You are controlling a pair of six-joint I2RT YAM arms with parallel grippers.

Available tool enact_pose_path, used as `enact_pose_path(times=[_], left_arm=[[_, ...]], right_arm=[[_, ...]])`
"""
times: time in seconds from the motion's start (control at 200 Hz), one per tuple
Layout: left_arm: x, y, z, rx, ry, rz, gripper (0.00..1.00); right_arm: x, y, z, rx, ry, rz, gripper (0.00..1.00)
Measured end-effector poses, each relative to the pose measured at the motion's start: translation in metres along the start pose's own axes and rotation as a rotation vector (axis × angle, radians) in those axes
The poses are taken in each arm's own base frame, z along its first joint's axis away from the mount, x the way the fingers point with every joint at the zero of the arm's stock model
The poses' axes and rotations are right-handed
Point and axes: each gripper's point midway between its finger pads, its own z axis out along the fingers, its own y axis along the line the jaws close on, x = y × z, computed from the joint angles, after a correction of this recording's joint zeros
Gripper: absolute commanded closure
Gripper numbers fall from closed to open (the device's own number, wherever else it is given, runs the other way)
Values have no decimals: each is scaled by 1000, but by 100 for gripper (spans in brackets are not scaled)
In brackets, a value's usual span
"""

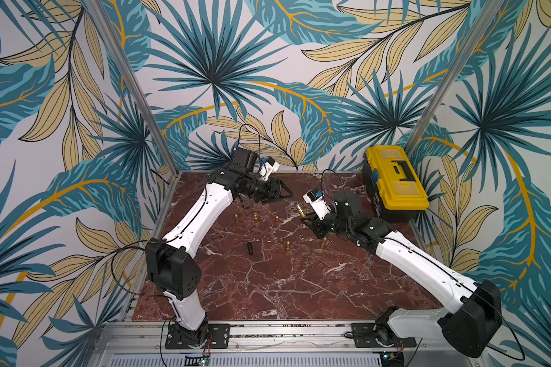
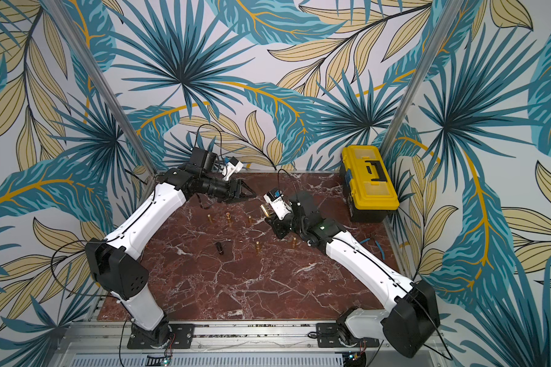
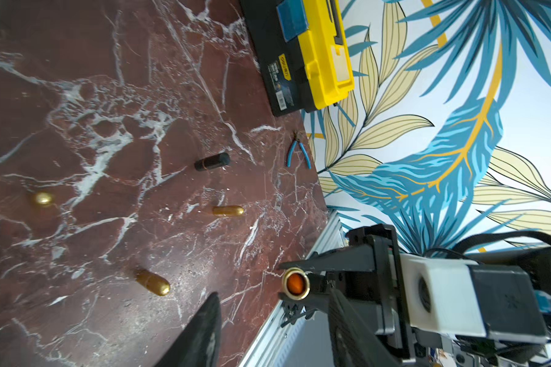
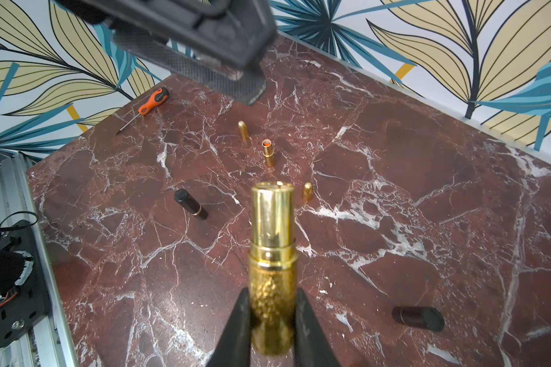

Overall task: Open the lipstick cap
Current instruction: Place the lipstick at the center of the board.

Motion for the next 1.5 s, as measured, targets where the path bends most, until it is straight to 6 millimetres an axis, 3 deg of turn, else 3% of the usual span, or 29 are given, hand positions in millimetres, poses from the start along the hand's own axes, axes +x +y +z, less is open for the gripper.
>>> enact_pose_path(times=[0.3, 0.791, 1.057, 1.497], left_arm=[[14, -3, 11, 16, 46, 6, 44], [29, -4, 22, 19, 92, 22, 50], [30, -2, 22, 6, 93, 36, 67], [30, 2, 22, -17, 91, 39, 70]], right_arm=[[-5, 11, 8, -29, -6, -9, 86], [-11, 11, 12, -29, -8, -12, 86], [-18, 12, 10, -31, -20, -20, 86], [-18, 15, 12, -38, -17, -28, 86]])
